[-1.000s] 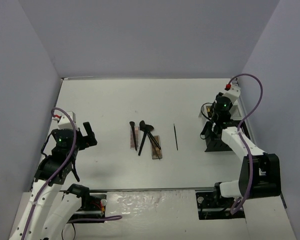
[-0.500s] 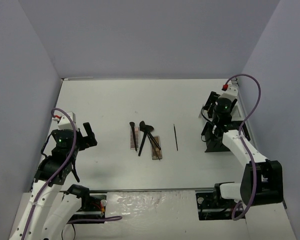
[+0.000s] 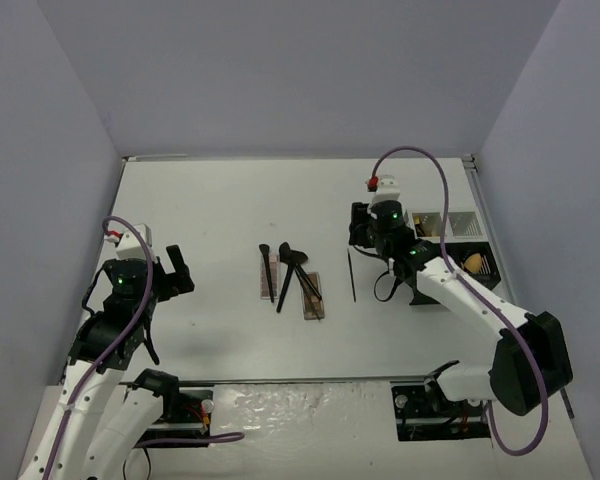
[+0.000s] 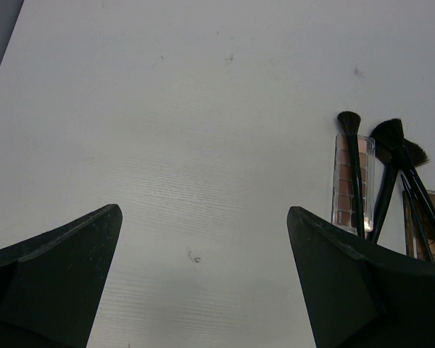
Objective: Organize the makeup
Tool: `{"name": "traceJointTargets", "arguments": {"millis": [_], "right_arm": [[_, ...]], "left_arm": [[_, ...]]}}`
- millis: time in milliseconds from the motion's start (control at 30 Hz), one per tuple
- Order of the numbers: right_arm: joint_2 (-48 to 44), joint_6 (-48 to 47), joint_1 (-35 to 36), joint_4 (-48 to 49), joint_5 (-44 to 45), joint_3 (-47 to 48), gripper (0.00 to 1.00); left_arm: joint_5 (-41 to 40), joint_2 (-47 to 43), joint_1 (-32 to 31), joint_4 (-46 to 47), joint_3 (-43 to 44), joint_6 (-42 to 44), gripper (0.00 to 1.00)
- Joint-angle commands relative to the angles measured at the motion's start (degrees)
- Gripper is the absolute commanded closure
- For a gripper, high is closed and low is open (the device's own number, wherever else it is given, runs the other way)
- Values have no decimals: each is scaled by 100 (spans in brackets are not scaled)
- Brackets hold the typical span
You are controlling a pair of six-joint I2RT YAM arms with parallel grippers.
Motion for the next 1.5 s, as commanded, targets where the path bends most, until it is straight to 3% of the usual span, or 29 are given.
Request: {"name": "traceJointTargets", "arguments": {"millis": [0, 433, 700, 833, 1000, 1133, 1300, 1467], "right_arm": [[719, 557, 314, -438, 5, 186, 56], [2339, 1167, 324, -579, 265, 497, 67], [2778, 1201, 260, -595, 317, 626, 72], [2964, 1185, 236, -599, 198, 661, 80], [3072, 1143, 238, -640, 148, 731, 100], [2815, 1004, 235, -623, 128, 876, 100], [1633, 739, 79, -480, 573, 990, 100], [205, 471, -784, -114, 1113, 942, 100]], "left_arm": [[-1, 106, 46, 207, 122, -47, 3], [3, 117, 46, 207, 124, -40, 3], [3, 97, 46, 207, 121, -40, 3], [-5, 91, 46, 207, 115, -40, 3], [-7, 106, 46, 207, 122, -40, 3], [-14, 101, 46, 207, 124, -40, 3], [-14, 117, 46, 199, 124, -40, 3], [-23, 83, 46, 198, 120, -40, 3]]}}
